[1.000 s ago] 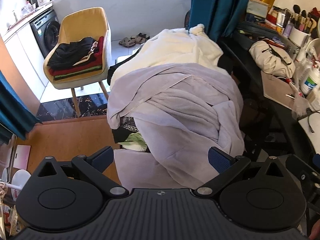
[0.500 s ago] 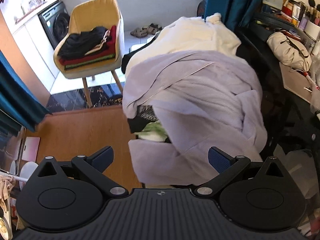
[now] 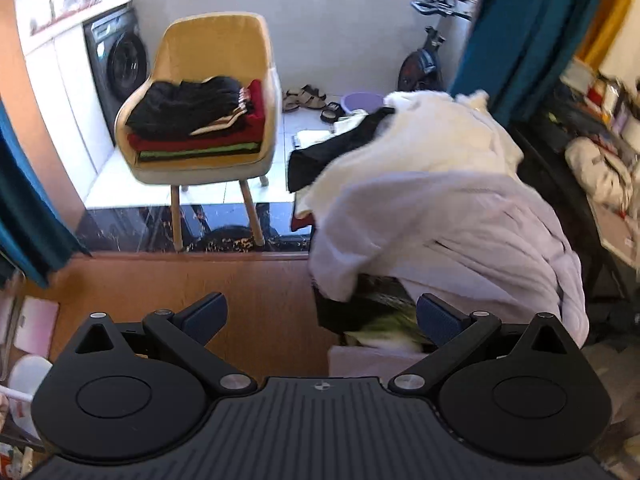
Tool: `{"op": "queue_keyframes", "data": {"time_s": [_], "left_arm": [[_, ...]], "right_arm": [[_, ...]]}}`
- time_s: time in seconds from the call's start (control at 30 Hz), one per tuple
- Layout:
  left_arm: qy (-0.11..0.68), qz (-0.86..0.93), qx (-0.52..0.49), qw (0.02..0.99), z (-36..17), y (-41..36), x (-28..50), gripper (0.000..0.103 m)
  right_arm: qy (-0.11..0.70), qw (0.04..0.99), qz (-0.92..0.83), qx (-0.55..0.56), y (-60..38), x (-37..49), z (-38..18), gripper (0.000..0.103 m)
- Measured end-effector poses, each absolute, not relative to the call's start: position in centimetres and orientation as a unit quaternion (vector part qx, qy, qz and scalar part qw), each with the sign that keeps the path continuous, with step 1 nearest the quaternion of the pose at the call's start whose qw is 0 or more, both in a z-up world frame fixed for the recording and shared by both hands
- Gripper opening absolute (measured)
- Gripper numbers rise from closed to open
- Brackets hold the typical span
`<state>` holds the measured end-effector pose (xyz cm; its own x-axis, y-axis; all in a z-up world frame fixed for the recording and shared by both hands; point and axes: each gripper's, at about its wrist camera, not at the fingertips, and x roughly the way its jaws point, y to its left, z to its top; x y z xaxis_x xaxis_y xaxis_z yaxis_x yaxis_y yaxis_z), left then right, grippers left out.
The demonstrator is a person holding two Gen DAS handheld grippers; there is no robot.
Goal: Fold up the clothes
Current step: 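Move both tools toward the clothes pile on the bed, then reach both tools into the cream-white fluffy sweater on the pile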
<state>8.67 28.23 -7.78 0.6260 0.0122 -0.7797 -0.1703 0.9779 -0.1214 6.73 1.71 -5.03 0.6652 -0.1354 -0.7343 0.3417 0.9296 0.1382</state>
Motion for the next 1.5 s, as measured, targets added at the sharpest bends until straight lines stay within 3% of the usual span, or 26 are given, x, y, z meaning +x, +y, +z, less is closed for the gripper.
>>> {"op": "queue_keyframes", "data": {"time_s": [0.23,0.6,0.73,1.0,1.27,1.5], "left_arm": [[0.397,0.014,-0.061,0.916,-6.0,35.7,8.8,0.103],[0.405,0.018,-0.078,0.911,-5.5,42.7,11.5,0.103],[0.373,-0.009,-0.09,0.923,-5.2,44.2,13.6,0.103],[0.378,-0.031,-0.051,0.924,-5.1,42.3,23.4,0.103],[0.351,-0.015,-0.048,0.935,-2.9,39.7,33.6,0.103],[0.392,-0.056,-0.051,0.917,-5.6,38.6,41.9,0.103]], "right_arm": [[0.363,0.906,-0.169,0.134,10.2,6.1,-1.9,0.102],[0.36,0.9,-0.181,0.164,14.7,10.1,-3.2,0.102],[0.369,0.897,-0.15,0.193,15.2,14.1,-4.1,0.102],[0.382,0.906,-0.081,0.165,17.4,24.6,-5.1,0.102],[0.324,0.921,-0.088,0.197,12.2,33.3,-2.4,0.102],[0.279,0.93,-0.164,0.176,9.5,37.0,-2.0,0.102]]}}
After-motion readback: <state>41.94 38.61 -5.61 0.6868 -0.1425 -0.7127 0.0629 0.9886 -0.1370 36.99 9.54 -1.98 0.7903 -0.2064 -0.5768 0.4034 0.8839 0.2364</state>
